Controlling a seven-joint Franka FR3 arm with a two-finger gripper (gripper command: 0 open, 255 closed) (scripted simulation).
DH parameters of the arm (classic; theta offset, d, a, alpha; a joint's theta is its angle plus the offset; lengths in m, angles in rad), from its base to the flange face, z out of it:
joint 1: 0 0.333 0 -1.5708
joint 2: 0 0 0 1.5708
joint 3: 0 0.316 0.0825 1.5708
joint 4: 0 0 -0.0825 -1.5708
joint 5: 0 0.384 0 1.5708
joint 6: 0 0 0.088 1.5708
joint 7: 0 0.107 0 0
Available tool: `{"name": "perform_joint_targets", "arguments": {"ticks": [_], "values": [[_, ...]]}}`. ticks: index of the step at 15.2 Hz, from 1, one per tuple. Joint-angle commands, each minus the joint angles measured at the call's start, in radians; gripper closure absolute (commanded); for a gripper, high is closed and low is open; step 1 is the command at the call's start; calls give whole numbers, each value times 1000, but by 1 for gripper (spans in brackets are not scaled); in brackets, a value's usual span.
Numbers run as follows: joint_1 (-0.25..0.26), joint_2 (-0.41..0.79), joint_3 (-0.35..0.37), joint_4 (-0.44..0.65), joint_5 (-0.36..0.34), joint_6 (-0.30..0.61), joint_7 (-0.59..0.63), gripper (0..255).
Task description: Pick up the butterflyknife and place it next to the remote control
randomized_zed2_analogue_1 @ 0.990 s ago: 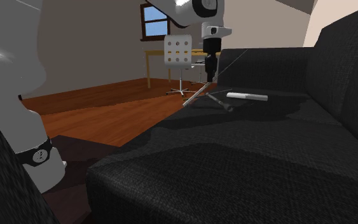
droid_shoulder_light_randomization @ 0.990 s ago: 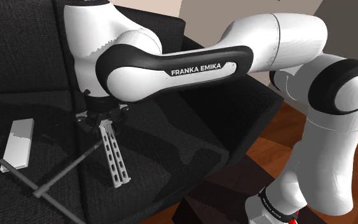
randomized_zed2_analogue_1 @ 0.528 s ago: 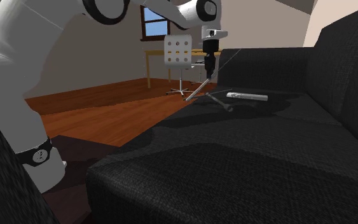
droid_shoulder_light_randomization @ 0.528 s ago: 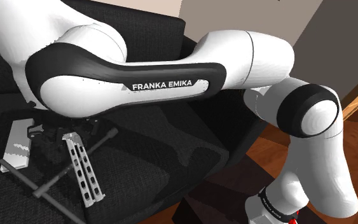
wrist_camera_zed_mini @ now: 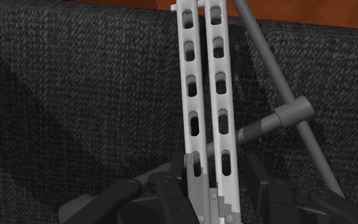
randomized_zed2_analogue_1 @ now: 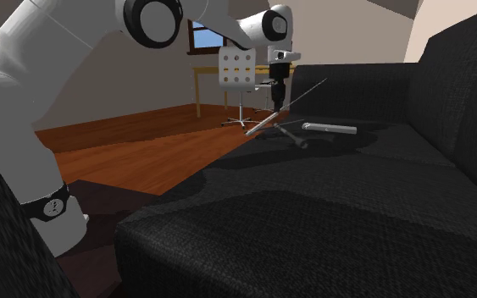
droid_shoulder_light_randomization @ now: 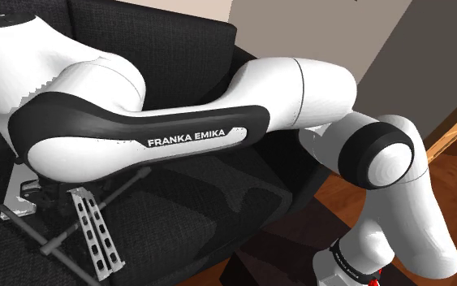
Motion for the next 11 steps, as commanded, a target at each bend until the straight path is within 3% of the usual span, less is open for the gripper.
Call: {"name": "perform_joint_targets", "arguments": {"ticks": [1,11], "values": [[-5,0,0,-27,-1,26,5,255],[-21,14,-5,-131,-11,138,26,255]]}}
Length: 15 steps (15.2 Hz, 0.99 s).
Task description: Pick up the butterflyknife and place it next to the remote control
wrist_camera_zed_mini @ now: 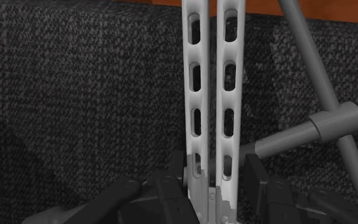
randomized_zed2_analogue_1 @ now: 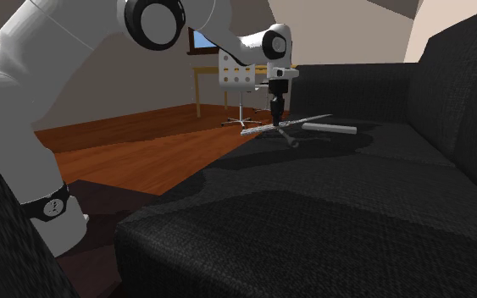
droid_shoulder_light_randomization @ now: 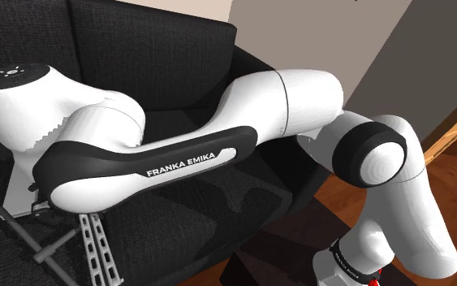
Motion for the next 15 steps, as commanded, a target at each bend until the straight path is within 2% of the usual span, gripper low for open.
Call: {"name": "perform_joint_targets", "arguments": {"ticks": [1,7,8,13,15], "values": [[-2,-1,0,-11,0,10,2,255],[-2,-1,0,-11,-1,10,2,255],[-2,-1,0,-11,-1,10,2,0],[-2,-1,0,-11,-1,10,2,0],[9,-9,3,45,5,-51,-7,0]]}}
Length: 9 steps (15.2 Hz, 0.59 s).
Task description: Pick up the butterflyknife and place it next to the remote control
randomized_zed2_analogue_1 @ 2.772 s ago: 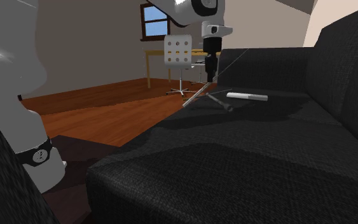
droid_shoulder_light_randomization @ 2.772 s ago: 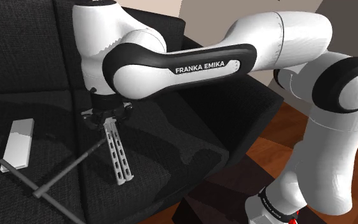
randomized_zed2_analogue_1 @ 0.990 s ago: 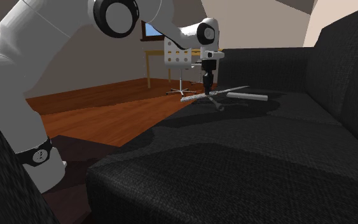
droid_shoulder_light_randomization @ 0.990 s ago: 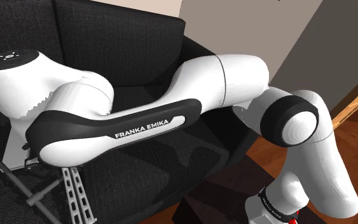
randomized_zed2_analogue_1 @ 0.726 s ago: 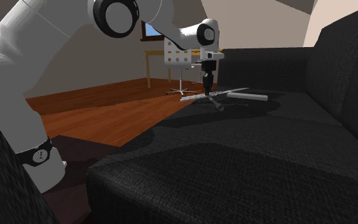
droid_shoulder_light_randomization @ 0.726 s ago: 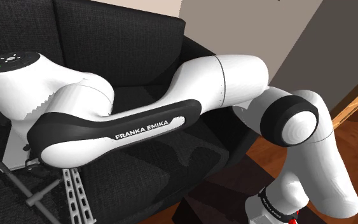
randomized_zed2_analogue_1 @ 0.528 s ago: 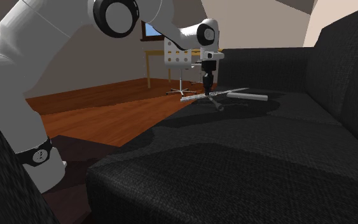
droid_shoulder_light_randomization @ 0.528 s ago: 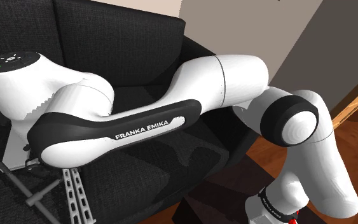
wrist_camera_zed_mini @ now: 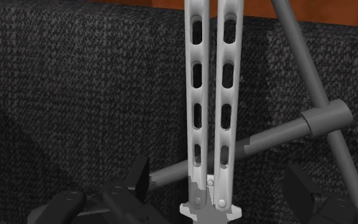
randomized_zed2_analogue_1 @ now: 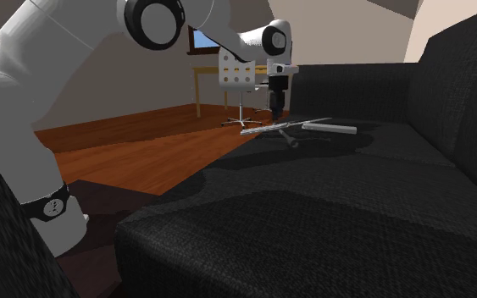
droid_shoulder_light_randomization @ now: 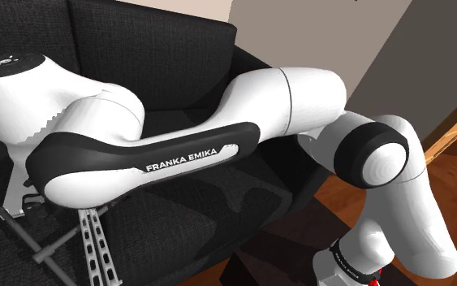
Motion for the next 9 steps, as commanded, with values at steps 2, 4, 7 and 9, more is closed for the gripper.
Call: {"name": "perform_joint_targets", "arguments": {"ticks": [2,4,7,9], "values": [[16,-5,3,79,6,-81,-13,0],[16,-5,3,79,6,-81,-13,0],[16,-5,3,79,6,-81,-13,0],[16,-5,3,79,6,-81,-13,0]]}}
